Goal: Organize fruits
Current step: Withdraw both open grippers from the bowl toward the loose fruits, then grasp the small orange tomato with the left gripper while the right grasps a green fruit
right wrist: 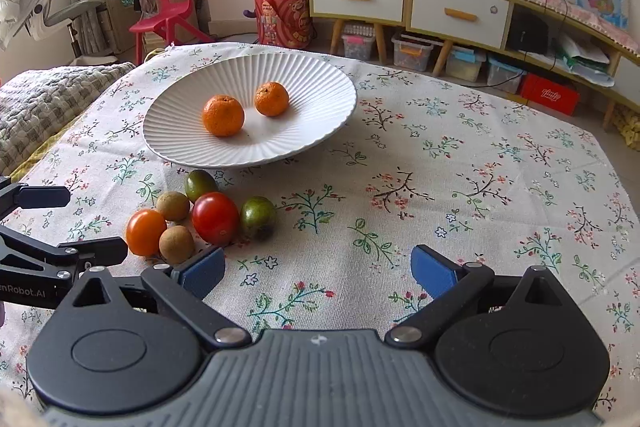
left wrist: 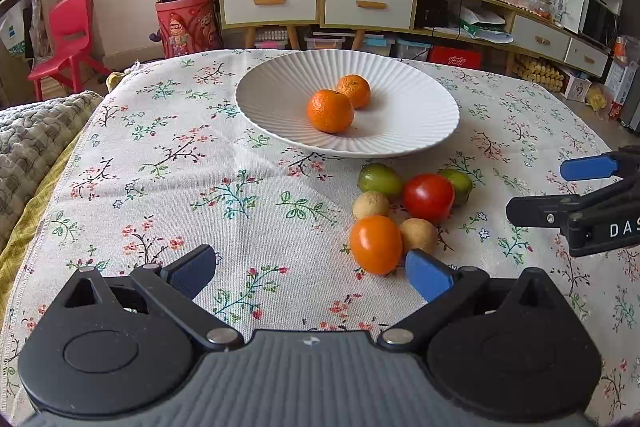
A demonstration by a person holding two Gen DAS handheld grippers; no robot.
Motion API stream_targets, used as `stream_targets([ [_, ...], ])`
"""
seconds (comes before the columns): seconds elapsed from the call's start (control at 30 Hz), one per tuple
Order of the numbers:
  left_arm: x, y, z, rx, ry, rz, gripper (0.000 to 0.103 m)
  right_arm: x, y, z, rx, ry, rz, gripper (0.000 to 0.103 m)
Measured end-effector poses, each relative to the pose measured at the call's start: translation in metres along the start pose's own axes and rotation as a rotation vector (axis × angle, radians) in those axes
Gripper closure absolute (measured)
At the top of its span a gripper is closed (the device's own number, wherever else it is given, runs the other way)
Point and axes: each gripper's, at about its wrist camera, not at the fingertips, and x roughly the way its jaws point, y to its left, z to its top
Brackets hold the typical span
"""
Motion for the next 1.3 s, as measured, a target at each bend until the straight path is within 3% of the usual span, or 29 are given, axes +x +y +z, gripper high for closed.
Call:
stream_targets([
  [0.43, 0.013, -0.005, -0.006, 0.010, 0.020, 0.004, 0.013, 0.012, 0.001, -0.008, -0.014, 0.049, -0.027, 0.003],
  [0.8, 0.016, -0.011, -0.001, 0.006, 0.015, -0.079, 0.052, 0.019, 0.005, -0.004, -0.030, 0.061, -0.025, 0.003],
  [1.07, 0.016, -0.013, 0.002, 0.002, 0.010, -0.128, 0.088, 0.025, 0.009, -0.002, -0.045, 0.060, -0.023, 0.008],
  [1.3, 0.015, -0.010, 0.005, 0.001, 0.021, -0.121, 0.089, 0.030, 0.017, 0.003, -0.075, 0.043, 0.002, 0.024],
])
